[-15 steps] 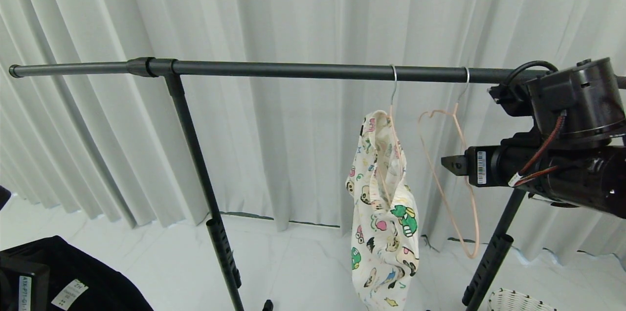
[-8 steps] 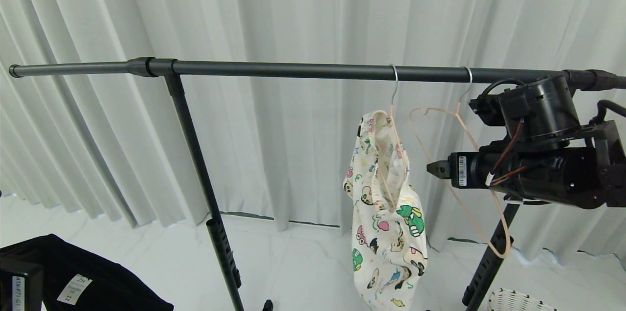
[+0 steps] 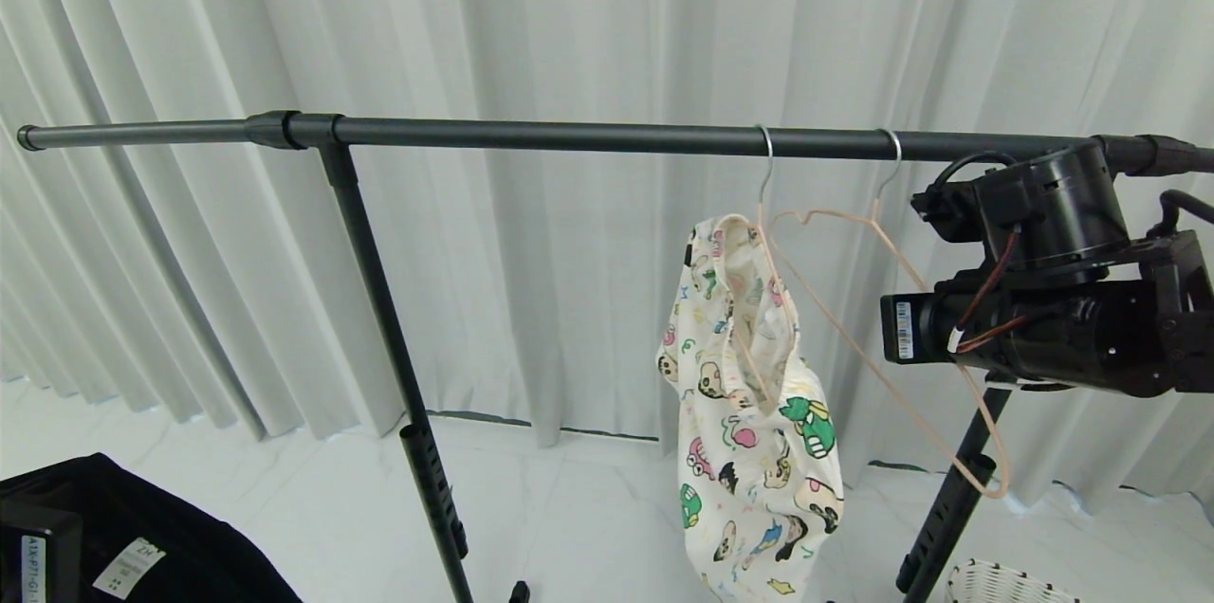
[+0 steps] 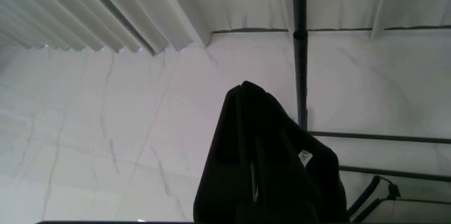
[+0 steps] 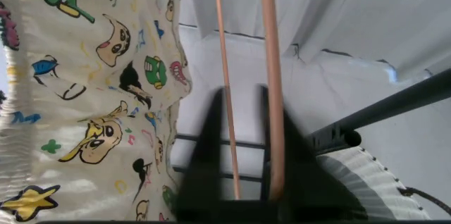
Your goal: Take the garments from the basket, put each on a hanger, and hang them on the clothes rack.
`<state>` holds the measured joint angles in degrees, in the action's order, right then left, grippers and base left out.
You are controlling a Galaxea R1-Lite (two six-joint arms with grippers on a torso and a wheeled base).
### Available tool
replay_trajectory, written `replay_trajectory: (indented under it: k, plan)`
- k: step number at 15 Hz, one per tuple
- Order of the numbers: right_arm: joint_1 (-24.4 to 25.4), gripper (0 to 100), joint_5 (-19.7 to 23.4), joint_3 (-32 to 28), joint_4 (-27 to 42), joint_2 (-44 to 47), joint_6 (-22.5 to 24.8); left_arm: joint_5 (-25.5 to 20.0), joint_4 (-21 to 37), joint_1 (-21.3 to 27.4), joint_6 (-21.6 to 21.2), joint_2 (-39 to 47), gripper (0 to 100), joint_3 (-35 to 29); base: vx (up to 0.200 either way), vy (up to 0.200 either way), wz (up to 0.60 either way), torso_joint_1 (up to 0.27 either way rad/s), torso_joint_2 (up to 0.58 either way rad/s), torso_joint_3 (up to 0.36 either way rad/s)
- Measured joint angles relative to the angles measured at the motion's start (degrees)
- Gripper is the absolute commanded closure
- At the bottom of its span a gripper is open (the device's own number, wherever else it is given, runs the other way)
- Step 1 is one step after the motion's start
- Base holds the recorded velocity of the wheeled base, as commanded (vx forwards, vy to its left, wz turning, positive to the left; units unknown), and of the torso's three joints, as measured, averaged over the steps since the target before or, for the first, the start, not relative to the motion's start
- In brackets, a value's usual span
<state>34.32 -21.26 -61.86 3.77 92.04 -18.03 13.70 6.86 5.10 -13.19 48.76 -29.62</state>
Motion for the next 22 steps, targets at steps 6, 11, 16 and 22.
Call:
replay_trajectory:
  k: [6,11,16,22]
  plan:
    - [0.11,100,-0.46,0.22,-3.44,-1.68,1.26,0.0,0.0,0.0,0.09,-0.01,100,0.0,0.0,0.0,0.0,0.0,0.0,0.0]
    - [0.11,100,-0.63,2.73,-3.9,-7.56,5.39,-0.07,-1.48,0.07,-0.3,-0.04,100,-0.59,0.0,0.0,0.0,0.0,0.0,0.0]
    - [0.18,100,-0.63,11.19,-3.97,-18.47,8.56,-0.11,-2.18,0.09,-0.44,0.02,100,-0.69,-0.16,0.0,0.0,0.003,0.0,0.002]
    - [0.4,100,-0.46,22.03,-1.39,-31.38,13.65,-0.18,-2.4,0.13,-1.43,0.11,100,-0.78,-0.2,0.0,0.0,-0.007,0.0,0.002]
